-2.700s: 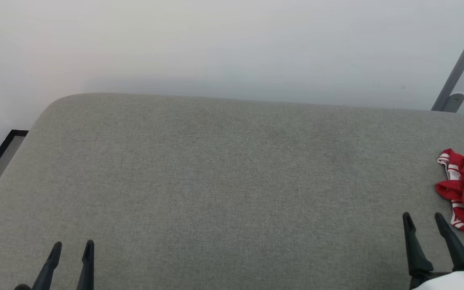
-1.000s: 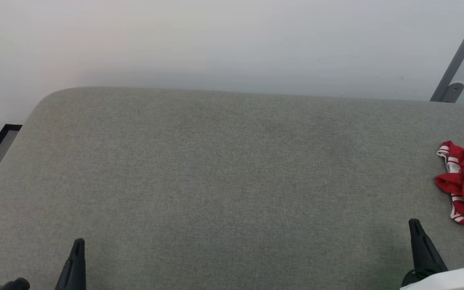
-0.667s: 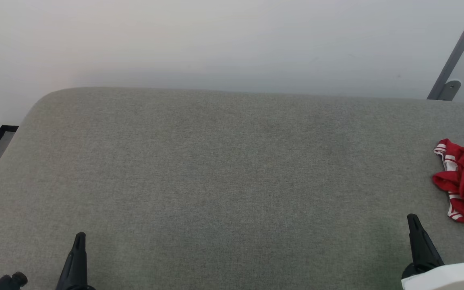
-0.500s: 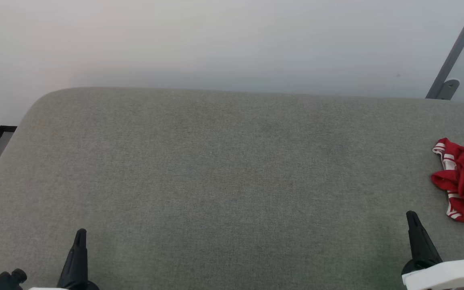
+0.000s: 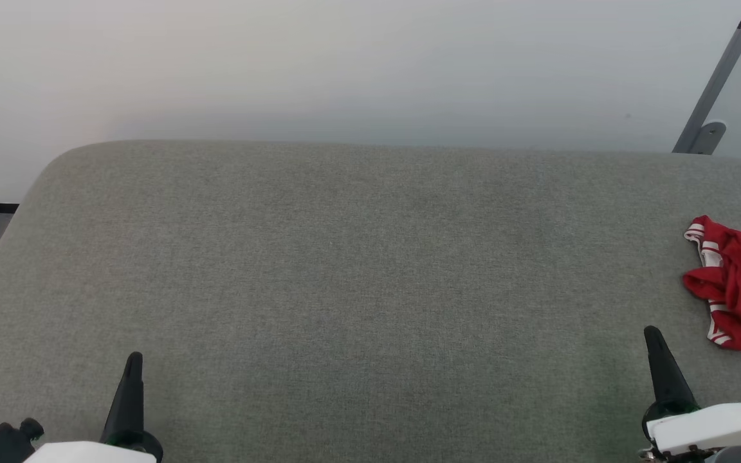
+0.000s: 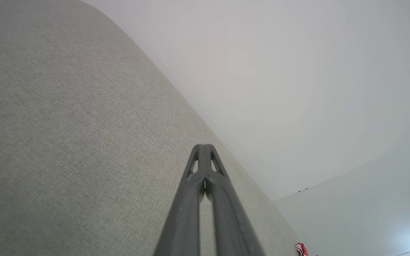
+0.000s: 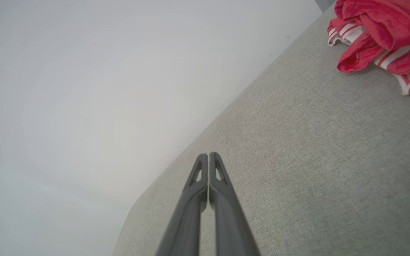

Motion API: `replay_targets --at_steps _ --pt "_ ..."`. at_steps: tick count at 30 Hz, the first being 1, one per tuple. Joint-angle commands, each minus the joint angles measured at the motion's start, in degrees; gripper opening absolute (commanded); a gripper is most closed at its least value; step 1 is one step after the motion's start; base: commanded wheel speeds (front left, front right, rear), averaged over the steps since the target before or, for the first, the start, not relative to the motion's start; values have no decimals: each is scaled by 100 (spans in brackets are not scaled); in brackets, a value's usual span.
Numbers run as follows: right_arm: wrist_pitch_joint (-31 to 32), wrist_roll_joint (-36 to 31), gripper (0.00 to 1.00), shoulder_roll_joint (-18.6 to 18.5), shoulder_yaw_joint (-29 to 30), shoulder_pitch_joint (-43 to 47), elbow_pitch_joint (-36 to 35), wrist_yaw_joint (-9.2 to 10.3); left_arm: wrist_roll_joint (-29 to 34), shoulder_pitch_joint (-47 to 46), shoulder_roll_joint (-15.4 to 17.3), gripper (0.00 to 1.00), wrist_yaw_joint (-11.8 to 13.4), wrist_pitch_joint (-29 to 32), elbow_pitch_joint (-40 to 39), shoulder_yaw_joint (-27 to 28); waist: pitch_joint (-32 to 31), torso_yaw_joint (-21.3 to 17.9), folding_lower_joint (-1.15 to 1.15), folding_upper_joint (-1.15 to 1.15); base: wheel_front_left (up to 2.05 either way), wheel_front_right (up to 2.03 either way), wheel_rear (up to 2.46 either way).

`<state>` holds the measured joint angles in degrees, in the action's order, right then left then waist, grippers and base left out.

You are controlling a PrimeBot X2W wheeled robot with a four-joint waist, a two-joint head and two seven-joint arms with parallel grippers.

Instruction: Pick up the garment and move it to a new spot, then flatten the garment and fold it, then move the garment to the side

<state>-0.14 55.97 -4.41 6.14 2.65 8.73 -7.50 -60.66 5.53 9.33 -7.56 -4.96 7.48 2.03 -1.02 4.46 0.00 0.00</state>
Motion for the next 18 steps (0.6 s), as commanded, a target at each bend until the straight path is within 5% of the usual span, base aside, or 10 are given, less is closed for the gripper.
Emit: replay_targets --at_steps 1,18 --pt "44 204 0 -11 23 -161 -25 -1 -182 -177 15 0 6 49 -15 51 3 -11 0 0 0 0 0" --pt "219 1126 0 34 30 -368 129 0 -1023 -459 -132 0 8 313 165 123 27 -102 0 0 0 0 0"
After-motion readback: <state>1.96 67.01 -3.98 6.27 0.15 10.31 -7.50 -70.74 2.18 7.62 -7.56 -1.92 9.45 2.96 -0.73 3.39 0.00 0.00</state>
